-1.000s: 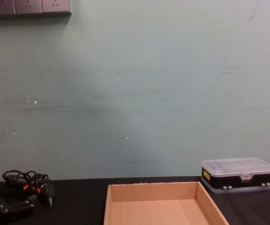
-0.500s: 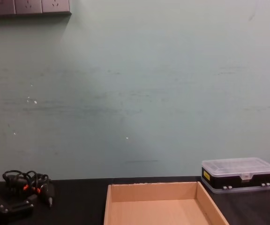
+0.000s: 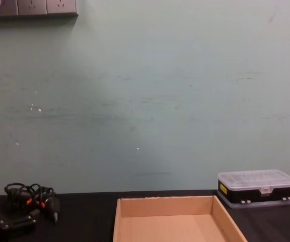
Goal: Use one hand to pick up the angle iron from the table and place it into the box.
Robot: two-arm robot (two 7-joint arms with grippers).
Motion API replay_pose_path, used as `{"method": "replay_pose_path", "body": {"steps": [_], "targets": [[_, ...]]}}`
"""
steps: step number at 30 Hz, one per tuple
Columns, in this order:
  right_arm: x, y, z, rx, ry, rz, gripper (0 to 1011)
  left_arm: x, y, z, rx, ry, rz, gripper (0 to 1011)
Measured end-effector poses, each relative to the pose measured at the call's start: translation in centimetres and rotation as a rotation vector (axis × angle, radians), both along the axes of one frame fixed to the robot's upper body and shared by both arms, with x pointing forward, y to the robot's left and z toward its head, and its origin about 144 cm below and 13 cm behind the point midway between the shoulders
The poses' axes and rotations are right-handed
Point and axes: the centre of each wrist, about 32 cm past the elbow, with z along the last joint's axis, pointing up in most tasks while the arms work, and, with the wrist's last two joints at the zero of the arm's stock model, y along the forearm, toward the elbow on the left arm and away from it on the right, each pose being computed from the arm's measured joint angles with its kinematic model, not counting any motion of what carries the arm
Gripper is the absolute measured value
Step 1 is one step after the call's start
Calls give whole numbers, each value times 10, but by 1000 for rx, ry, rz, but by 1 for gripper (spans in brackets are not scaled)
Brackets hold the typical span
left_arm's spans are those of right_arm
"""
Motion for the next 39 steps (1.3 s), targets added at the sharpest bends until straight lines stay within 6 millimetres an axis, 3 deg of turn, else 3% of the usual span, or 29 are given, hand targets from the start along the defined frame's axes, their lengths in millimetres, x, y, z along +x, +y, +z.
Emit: {"method": "replay_pose_path", "body": {"steps": [13, 17, 21, 25, 39], "targets": [[-69, -12, 45, 65, 169, -2, 1004, 0, 0, 0, 0, 0, 0, 1005], [-91, -6, 60, 81, 298, 18, 1004, 0, 0, 0, 0, 0, 0, 1005], [-100, 4, 67, 83, 382, 46, 1004, 0, 0, 0, 0, 0, 0, 1005], [-100, 13, 69, 77, 432, 65, 1004, 0, 0, 0, 0, 0, 0, 1005], [-75, 36, 61, 12, 489, 84, 1004, 0, 0, 0, 0, 0, 0, 1004]]}}
